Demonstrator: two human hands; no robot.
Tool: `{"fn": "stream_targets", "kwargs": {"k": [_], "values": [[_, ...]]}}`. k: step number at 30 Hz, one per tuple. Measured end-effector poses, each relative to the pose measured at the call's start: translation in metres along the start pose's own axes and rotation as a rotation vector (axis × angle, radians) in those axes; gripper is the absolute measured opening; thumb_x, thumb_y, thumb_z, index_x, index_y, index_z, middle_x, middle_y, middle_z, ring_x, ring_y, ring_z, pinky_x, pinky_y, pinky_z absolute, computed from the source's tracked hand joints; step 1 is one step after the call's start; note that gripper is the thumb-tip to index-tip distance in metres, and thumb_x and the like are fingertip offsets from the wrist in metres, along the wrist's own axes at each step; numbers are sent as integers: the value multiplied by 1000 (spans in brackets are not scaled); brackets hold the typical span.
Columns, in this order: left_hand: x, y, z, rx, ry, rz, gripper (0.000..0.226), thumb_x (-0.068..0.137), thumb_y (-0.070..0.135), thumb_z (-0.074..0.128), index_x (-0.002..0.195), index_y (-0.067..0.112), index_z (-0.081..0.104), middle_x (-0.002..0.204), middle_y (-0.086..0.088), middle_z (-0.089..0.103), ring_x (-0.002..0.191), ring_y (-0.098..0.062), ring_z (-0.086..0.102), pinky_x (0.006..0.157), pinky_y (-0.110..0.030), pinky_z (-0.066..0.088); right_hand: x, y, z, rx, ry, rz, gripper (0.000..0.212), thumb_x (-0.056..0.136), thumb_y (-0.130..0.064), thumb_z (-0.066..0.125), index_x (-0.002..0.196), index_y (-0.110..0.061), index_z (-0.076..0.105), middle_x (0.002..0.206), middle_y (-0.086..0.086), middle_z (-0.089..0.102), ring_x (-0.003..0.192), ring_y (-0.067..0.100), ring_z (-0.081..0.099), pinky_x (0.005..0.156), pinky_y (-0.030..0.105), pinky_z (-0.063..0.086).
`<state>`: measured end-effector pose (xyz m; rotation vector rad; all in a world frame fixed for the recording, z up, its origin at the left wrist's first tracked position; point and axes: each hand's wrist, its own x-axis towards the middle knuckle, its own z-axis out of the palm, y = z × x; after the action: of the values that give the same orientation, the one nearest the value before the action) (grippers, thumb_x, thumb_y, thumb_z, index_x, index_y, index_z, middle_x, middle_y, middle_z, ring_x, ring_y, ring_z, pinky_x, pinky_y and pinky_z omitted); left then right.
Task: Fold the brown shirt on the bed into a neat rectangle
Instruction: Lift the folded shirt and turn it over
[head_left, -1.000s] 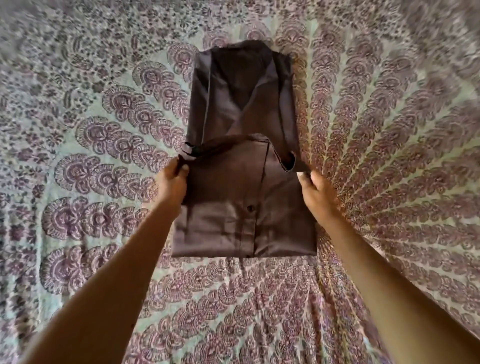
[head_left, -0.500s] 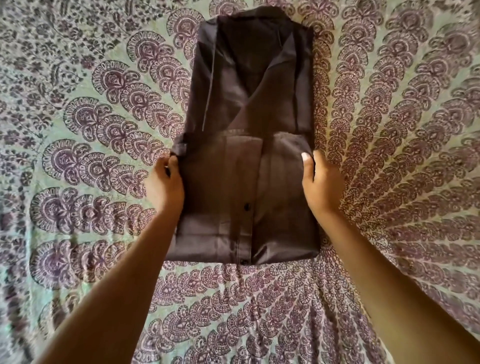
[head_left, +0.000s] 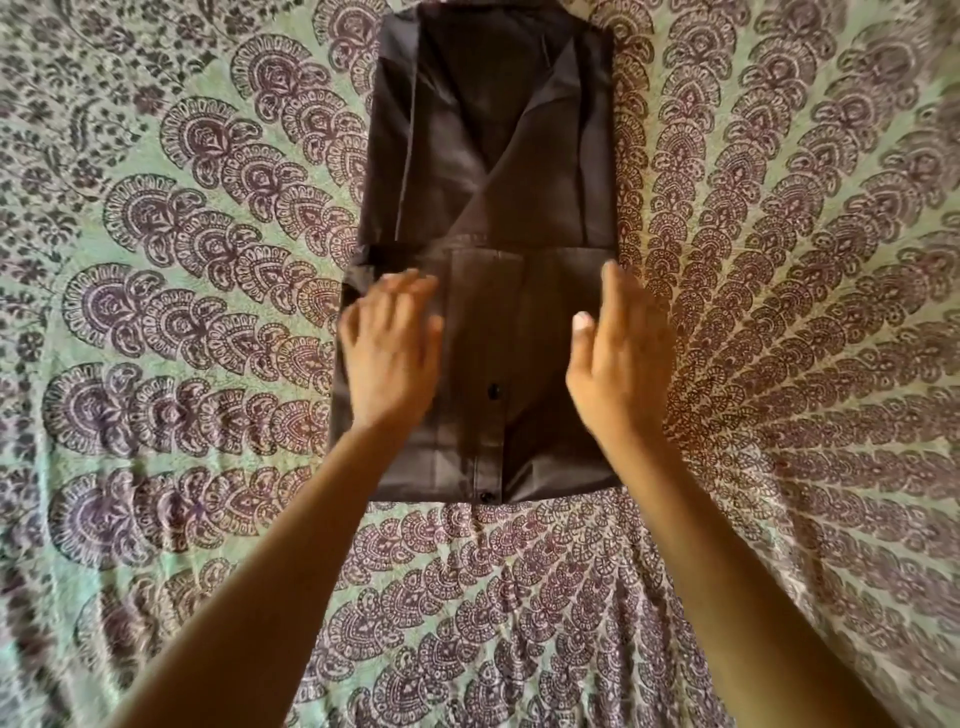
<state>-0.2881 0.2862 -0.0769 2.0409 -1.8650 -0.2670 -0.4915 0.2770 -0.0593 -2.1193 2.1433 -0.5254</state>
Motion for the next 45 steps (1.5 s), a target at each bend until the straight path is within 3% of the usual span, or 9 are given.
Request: {"fn": "stream_targets", "kwargs": {"k": [4, 13, 17, 21, 30, 34, 39, 42, 45], "values": [[7, 3, 23, 108, -322, 222, 54, 93, 49, 20, 143, 33, 31, 155, 1, 24, 143, -20, 19, 114, -45, 7, -40, -3, 21, 5, -272, -152, 55, 96, -38, 26, 144, -12, 31, 152, 9, 28, 141, 23, 24, 113, 45, 23], [68, -53, 16, 198, -322, 75, 52, 98, 47, 22, 148, 33, 17, 158, 0, 7, 146, -20, 4, 115, -49, -3, -47, 23, 37, -79, -349, -148, 59, 95, -44, 24, 148, -18, 20, 155, 5, 19, 143, 21, 18, 115, 46, 13], [11, -11, -1, 97, -233, 139, 55, 95, 45, 19, 148, 26, 21, 157, -1, 14, 145, -20, 10, 115, -49, 1, -52, 7, 24, -96, -318, -106, 60, 96, -44, 20, 147, -13, 21, 155, 10, 17, 143, 24, 14, 115, 45, 7], [-75, 20, 6, 103, -346, 226, 53, 95, 44, 26, 145, 30, 27, 155, -2, 23, 143, -20, 21, 113, -47, 8, -84, 1, 19, -57, -342, -184, 57, 98, -40, 18, 147, -10, 22, 154, 9, 18, 143, 22, 18, 115, 39, 10], [-88, -100, -28, 222, -389, -122, 57, 90, 56, 2, 144, 38, -3, 154, 8, -8, 143, -12, -6, 116, -47, -9, -104, 23, 14, -105, -436, -111, 63, 96, -47, 17, 148, -11, 16, 155, 9, 13, 144, 20, 11, 116, 35, 3], [-87, -110, -46, 149, -363, 45, 55, 95, 48, 13, 147, 35, 4, 155, 9, -4, 143, -8, -6, 115, -39, -11, -101, 33, 6, 62, -451, -118, 63, 96, -47, 17, 147, -10, 17, 155, 6, 12, 143, 18, 9, 117, 37, 8], [-100, -122, -61, 187, -476, 534, 70, 82, 35, 40, 148, 21, 21, 155, -2, 18, 142, -16, 18, 117, -37, 0, -119, 64, -20, -20, -537, -314, 76, 93, -60, 17, 147, -6, 20, 154, 12, 19, 142, 23, 18, 115, 43, 16], [-103, -135, -62, 271, -556, 628, 77, 78, 37, 41, 149, 23, 13, 155, -2, 17, 144, -12, 8, 117, -39, 0, -135, 81, -31, -176, -674, -492, 91, 85, -74, 19, 149, -9, 8, 157, 10, 7, 144, 22, 9, 115, 41, 12], [-95, -134, -57, 288, -548, 689, 71, 80, 39, 41, 147, 22, 24, 153, -2, 22, 144, -5, -5, 117, -38, 0, -139, 86, -28, -154, -646, -491, 74, 93, -62, 18, 147, -11, 13, 155, 9, 14, 142, 21, 18, 114, 39, 15]]}}
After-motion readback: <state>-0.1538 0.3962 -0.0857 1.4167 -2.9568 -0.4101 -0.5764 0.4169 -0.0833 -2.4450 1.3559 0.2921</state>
